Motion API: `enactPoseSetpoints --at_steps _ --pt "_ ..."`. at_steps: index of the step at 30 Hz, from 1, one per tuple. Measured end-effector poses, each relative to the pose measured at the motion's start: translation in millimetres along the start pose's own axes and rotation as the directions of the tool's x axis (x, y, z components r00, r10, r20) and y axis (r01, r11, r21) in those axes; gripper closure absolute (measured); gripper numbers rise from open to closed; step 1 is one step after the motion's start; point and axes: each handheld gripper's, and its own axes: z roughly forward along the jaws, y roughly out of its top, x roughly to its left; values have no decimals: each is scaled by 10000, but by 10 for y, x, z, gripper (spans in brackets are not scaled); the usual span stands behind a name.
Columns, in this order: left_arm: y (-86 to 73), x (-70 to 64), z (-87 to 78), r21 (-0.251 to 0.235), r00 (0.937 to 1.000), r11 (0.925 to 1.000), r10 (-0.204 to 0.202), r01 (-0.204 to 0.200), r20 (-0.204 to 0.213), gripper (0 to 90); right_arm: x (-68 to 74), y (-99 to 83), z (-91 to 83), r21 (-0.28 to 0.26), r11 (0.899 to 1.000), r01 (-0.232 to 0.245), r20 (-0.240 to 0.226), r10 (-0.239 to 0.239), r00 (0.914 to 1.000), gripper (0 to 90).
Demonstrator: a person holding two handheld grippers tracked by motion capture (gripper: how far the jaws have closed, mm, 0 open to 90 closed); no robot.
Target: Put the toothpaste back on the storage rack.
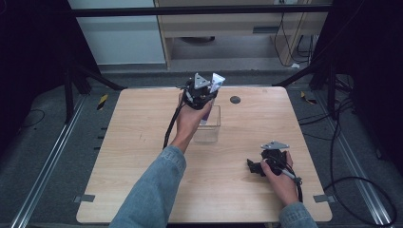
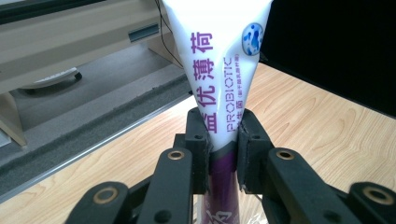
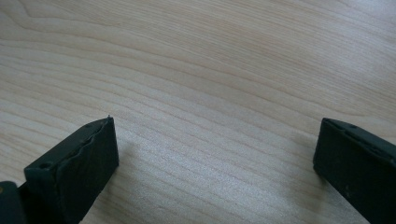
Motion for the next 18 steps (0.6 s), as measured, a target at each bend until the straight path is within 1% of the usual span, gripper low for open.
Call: enactPoseSetpoints --at_steps 3,6,8,13,18 --pt "-31 4 25 110 10000 9999 -11 11 4 768 0 0 0 -4 10000 2 2 -2 10000 3" --pt "-51 11 36 106 10000 9999 -41 41 0 768 0 1 -2 14 10000 -4 7 4 10000 4" --pt "-75 18 48 175 9999 9998 -101 99 65 767 0 0 -1 12 10000 -2 10 2 10000 3" --pt "-148 19 62 376 9999 9993 -94 90 117 766 2 0 -2 27 10000 -35 10 35 10000 3" --pt "-174 28 67 474 9999 9989 -58 52 139 767 2 0 -2 20 10000 -26 11 26 10000 4"
